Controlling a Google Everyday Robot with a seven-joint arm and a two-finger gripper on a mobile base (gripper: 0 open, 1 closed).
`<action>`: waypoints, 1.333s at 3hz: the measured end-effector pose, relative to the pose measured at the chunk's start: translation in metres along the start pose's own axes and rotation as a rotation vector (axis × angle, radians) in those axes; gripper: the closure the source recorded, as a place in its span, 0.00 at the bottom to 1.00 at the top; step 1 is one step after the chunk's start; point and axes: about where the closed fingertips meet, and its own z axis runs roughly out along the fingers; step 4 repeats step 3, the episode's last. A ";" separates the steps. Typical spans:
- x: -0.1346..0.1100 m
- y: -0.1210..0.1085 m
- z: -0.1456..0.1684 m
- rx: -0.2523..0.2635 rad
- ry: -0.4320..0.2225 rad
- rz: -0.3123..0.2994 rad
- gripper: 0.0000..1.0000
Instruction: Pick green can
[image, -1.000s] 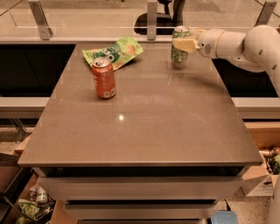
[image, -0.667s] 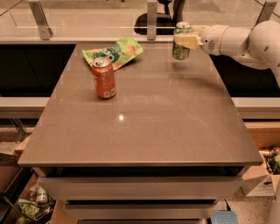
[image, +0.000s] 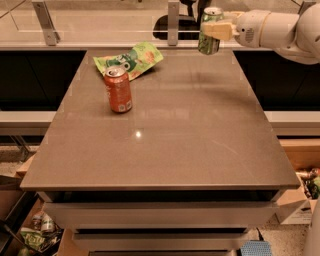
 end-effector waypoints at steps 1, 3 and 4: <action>-0.024 0.004 -0.008 0.008 0.012 -0.027 1.00; -0.062 0.014 -0.022 0.028 0.032 -0.081 1.00; -0.062 0.014 -0.022 0.028 0.032 -0.081 1.00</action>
Offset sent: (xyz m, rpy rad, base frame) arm -0.0291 -0.0076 0.0748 -0.0918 -0.0481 -0.0385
